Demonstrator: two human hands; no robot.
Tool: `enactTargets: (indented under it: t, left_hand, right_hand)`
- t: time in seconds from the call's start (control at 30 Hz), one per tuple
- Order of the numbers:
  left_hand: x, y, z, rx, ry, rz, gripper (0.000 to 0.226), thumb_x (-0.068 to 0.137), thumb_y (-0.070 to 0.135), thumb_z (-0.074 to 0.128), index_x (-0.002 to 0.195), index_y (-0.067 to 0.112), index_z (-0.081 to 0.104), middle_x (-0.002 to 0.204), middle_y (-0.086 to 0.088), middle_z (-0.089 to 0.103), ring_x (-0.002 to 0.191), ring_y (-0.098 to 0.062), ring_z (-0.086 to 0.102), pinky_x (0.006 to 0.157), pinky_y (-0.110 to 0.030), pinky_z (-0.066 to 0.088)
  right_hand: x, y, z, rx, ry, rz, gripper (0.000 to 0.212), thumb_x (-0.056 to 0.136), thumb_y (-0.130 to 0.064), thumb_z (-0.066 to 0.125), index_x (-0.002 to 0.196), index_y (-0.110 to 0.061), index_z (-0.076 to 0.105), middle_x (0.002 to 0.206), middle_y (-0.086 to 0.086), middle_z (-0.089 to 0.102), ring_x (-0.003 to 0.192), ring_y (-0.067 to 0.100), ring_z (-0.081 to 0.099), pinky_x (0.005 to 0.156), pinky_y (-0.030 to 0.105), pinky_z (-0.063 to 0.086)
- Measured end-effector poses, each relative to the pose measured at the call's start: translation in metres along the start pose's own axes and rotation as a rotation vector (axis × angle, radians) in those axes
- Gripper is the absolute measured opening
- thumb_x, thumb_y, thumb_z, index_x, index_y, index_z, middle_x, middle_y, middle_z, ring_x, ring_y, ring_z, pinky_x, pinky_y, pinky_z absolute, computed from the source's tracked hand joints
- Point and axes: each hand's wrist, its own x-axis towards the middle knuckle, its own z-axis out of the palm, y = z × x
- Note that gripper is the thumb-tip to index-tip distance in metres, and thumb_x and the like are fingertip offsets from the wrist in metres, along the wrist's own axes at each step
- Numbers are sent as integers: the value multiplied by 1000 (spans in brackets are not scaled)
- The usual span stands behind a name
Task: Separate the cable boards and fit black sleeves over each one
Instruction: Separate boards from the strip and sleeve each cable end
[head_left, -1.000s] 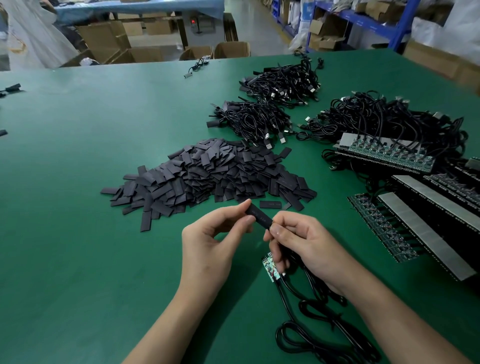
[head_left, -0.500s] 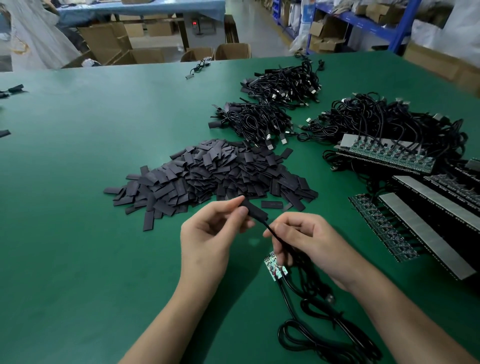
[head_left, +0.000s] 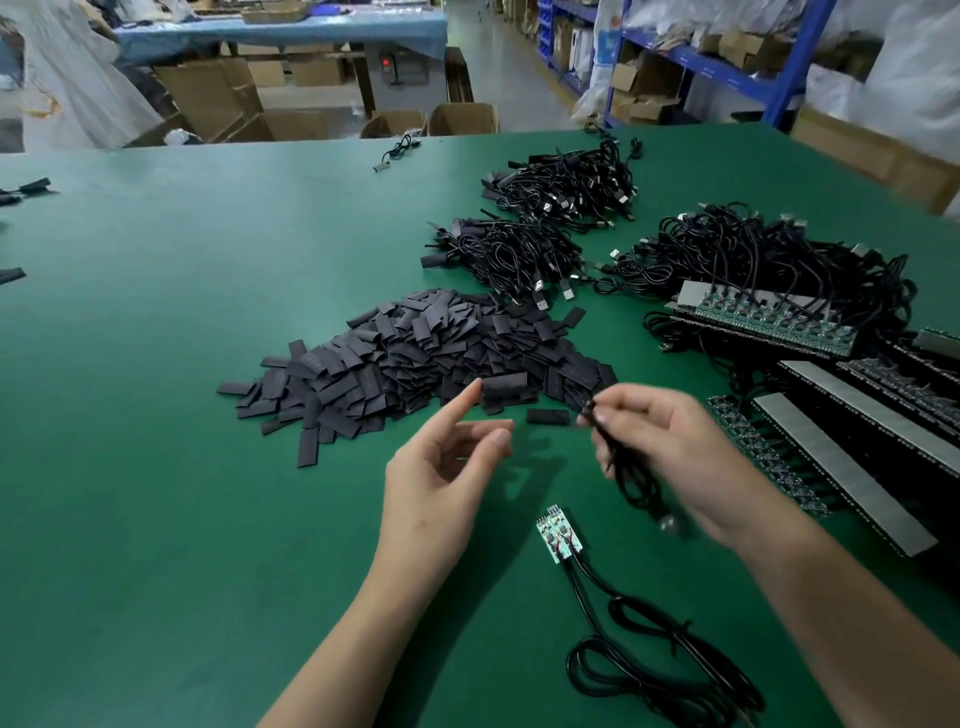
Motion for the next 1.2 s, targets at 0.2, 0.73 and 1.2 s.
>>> enactTargets:
  t: [0.2,0.73,1.2]
  left_hand:
    - [-6,1,1,567,-195,119,63,90,50,71,147,36,50,101,27,69,88,-4,61,85,-26,50]
    - [3,3,-14,598,-567,214,29,77,47,85,97,28,75,102,16,61,102,-4,57,94,-27,46]
    - [-1,6,-5,-114,-307,-112,13,78,16,81,86,22,73,67,-8,69,56,-14,65,64,-20,53]
  right_hand:
    - [66,-50,-30,-362,232,-79,13,102,-20,61,102,-13,71,71,3,72,60,18,73,54,19,54]
    - [118,-30,1,-691,308,-205,23,105,-36,55,116,-20,69,107,-11,65,93,-4,57,71,13,39]
    - [-2,15,36,-125,-238,-112,22,99,-36,62,81,-23,65,62,-13,65,51,2,55,51,10,41]
